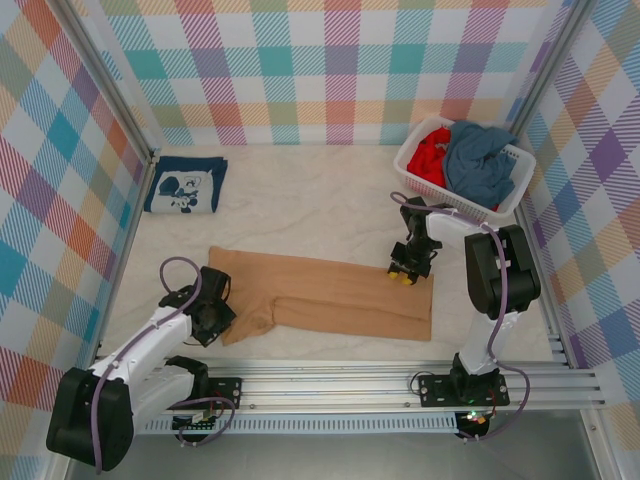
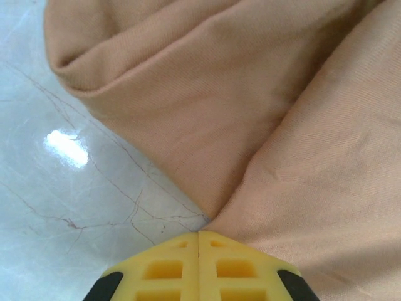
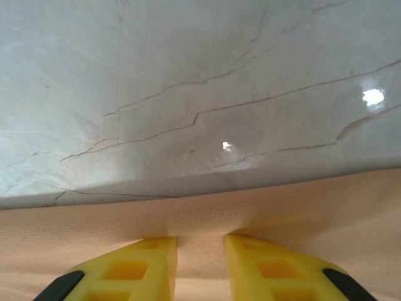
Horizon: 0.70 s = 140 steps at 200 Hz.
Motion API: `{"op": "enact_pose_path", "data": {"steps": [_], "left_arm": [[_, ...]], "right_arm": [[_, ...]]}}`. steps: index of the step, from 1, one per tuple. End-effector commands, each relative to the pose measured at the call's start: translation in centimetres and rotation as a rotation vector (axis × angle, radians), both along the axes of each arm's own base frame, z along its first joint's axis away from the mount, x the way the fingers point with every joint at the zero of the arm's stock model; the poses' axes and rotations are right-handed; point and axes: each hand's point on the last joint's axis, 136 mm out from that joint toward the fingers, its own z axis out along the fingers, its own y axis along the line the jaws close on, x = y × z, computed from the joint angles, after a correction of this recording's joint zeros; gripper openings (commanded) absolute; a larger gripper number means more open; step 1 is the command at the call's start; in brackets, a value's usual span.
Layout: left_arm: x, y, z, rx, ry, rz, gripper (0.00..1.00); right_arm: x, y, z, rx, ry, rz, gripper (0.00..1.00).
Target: Fold and stack the t-shirts
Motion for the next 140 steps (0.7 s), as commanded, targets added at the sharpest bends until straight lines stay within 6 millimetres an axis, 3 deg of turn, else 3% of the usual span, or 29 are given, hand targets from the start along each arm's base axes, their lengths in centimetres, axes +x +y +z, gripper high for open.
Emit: {"op": "enact_pose_path", "data": {"steps": [1,46,107,140], "left_arm": [[2.2,-0.2,1.2,-0.001,-0.103,-0.001,0.00],[2.5,0.9,4.7,0.043,-0.187,0.019,0.00],[5.4,1.4,6.5,0.093,-0.216,0.006,0.00],[6.4,2.3,6.2,0.135,-0.169,0.002,0.00]], "right_arm": [[-0.2,-0.6,-1.3,-0.033,0.023,0.004,0.28],[-0.3,-0.6,-1.5,-0.036,0.028,0.005,0.28],[-0.3,-0.7,-1.6,-0.042,0.037,0.008,0.28],[-0.3,-0.7,-1.7,-0.042,0.037,0.007,0.28]]}}
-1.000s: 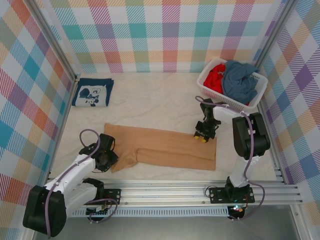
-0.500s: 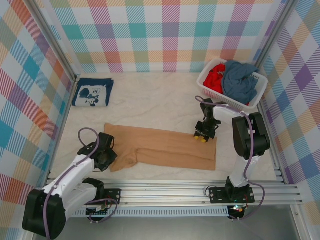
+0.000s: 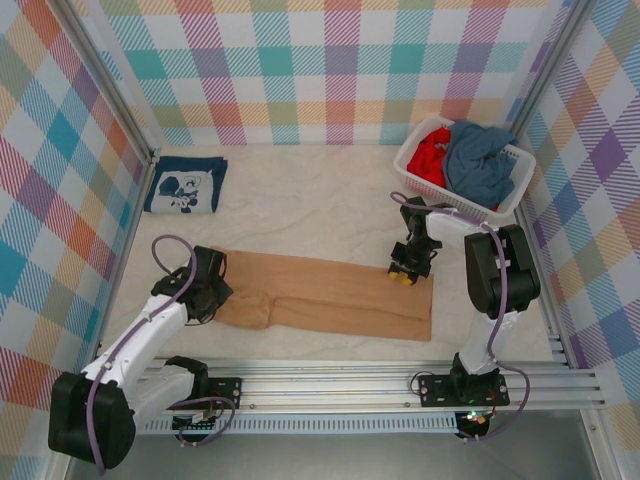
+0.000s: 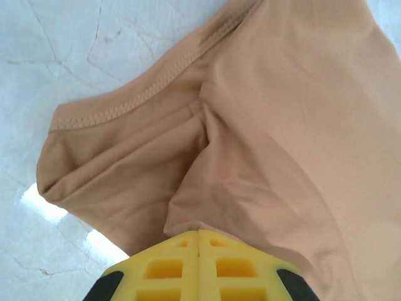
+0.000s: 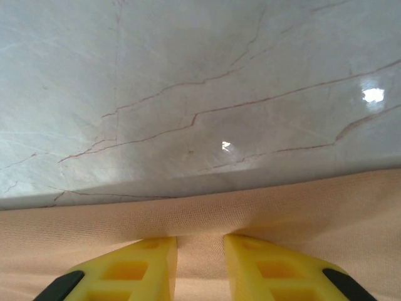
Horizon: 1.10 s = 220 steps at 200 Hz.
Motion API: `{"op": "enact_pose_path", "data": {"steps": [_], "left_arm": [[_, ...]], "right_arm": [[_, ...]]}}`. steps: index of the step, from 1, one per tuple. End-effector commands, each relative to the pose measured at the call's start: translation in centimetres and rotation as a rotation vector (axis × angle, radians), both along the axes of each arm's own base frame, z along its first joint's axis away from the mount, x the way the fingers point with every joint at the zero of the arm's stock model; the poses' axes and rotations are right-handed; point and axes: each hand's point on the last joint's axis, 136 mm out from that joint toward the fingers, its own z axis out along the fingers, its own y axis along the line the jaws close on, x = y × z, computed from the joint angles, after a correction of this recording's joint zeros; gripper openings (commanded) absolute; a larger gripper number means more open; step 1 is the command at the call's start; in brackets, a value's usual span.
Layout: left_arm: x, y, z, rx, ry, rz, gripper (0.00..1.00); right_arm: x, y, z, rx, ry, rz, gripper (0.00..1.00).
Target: Fold and stack the t-shirts
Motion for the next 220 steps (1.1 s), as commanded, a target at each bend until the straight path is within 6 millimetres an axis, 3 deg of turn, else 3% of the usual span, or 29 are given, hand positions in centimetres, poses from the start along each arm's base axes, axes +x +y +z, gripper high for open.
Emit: {"op": "enact_pose_path", "data": {"steps": [1,52,100,198,220], "left_arm": [[0.8,1.2,0.3,0.059,0.018,-0.002,0.00],[2.8,1.7,-1.0,0.078,0.054,-0.015,0.00],[4.8,1.8,-0.6,0.098,0.050,-0.019,0.00],[4.4,3.3,-2.6,0.168,0.172,-0.002,0.00],[4.3,3.6,-1.7,0.187,0.208,0.032,0.32]], "right_arm": [[-0.3,-0.6,-1.7,-0.040,0.031,0.008,0.28],[-0.2,-0.6,-1.8,-0.040,0.033,0.005,0.28],[-0.2,-0.6,-1.8,-0.044,0.035,0.005,0.28],[-0.2,-0.6,-1.8,-0.046,0.038,0.001,0.28],[0.3,-0.6,-1.0,-0.040,0.001,0.007,0.32]]}}
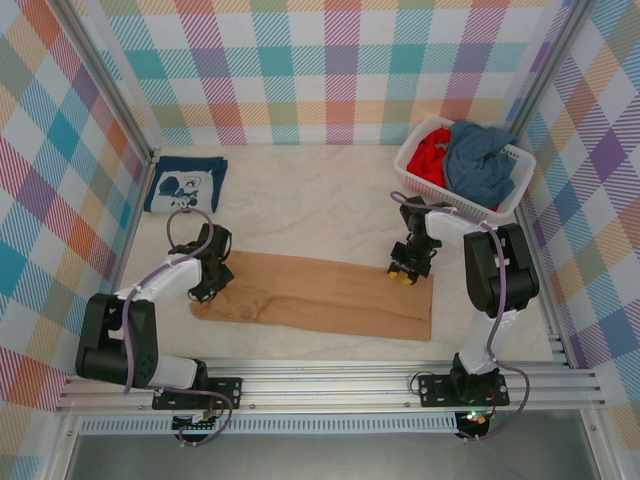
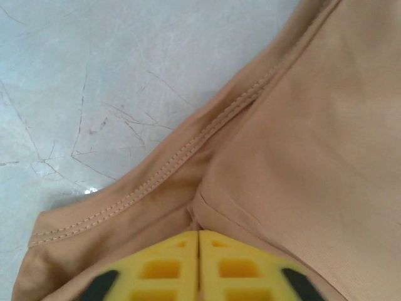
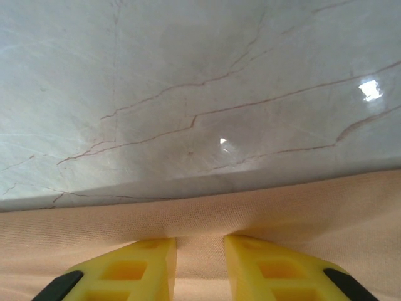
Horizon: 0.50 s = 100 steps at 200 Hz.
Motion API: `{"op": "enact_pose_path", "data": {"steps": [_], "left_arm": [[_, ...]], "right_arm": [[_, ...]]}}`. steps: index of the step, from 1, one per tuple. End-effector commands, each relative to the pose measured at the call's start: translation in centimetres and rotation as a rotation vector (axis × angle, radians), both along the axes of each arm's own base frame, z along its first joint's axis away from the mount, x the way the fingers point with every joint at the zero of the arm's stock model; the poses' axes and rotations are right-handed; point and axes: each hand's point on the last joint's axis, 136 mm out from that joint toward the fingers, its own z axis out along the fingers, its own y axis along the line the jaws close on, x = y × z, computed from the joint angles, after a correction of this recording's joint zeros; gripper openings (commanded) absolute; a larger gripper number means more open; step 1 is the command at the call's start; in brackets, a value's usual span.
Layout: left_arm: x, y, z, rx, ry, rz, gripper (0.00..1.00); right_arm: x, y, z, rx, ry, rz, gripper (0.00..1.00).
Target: Fold and stack the t-shirts
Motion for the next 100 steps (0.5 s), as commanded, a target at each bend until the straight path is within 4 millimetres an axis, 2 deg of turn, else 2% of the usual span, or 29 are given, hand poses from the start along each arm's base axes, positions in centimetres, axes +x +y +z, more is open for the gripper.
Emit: {"op": "enact_pose_path", "data": {"steps": [1,21,38,50,73,87,100], "left_arm": [[0.2,1.3,1.6,0.054,0.019,0.045,0.33],[0.1,1.1,5.0,0.074,-0.046,0.074,0.50],[-0.8,-1.1,6.6,0.017,-0.089,0.089,0.52],[-2.1,-3.4,6.1,-0.066,-0.077,0.126,0.51],[-4.1,-7.5,2.7,-0.265,-0.043,0.231,0.42],[-4.2,-8.0,1.7,-0.288,-0.031,0.271,0.39],[-4.0,-7.5,1.2,-0.253,-0.019,0.280,0.39]], "right_arm": [[0.4,-0.6,-0.9,-0.036,-0.014,0.008,0.32],[1.2,-0.5,0.9,-0.028,-0.068,0.022,0.37],[1.6,-0.4,2.5,-0.022,-0.105,0.036,0.40],[1.7,-0.4,3.2,-0.020,-0.124,0.047,0.40],[1.6,-0.2,3.6,-0.001,-0.158,0.085,0.38],[1.5,0.2,3.1,0.025,-0.165,0.114,0.37],[1.3,0.5,2.5,0.037,-0.145,0.138,0.36]]}}
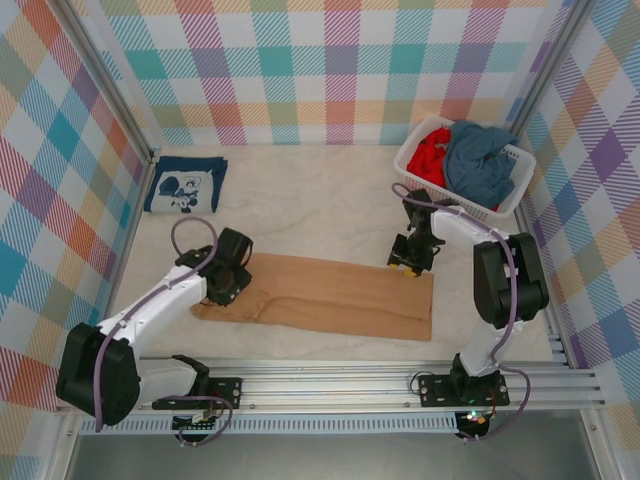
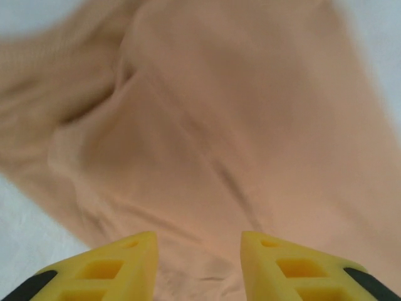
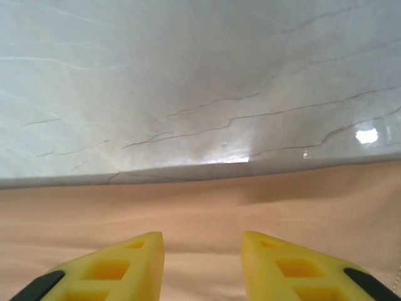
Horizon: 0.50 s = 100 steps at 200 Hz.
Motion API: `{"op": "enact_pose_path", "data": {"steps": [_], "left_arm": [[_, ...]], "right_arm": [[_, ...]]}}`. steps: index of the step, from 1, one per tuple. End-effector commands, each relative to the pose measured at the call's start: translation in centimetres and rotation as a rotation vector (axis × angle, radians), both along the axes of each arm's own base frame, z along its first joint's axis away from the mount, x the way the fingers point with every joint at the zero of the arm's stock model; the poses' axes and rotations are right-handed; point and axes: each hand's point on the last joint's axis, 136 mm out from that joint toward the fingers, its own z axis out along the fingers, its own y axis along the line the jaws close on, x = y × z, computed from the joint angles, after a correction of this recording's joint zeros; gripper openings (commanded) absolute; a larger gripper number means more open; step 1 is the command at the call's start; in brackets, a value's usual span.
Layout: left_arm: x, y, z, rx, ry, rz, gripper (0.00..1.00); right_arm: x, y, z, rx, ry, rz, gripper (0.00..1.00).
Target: Fold and stack the t-shirts
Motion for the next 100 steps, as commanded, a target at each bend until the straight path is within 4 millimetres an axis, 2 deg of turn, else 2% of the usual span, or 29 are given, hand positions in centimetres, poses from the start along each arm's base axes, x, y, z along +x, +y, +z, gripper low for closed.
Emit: {"op": "enact_pose_path", "data": {"steps": [1,31,70,83,100], "left_arm": [[-0.6,-0.4,-1.8,-0.050,0.059,0.136,0.39],[1.4,0.1,-4.7,-0.064,0.086,0.135,0.38],[4.7,0.5,-6.9,-0.014,0.129,0.087,0.35],[6.5,0.5,-7.4,-0.001,0.137,0.060,0.35],[10.7,-0.3,-7.5,-0.009,0.099,0.008,0.37]], "right_arm": [[-0.3,0.5,-0.5,0.024,0.000,0.070,0.36],[-0.9,0.3,-2.6,0.029,0.079,0.039,0.32],[-2.3,-0.9,-4.5,-0.004,0.164,-0.073,0.32],[-2.8,-1.2,-4.6,-0.013,0.178,-0.099,0.33],[-3.7,-1.8,-4.3,-0.039,0.192,-0.136,0.33]]}}
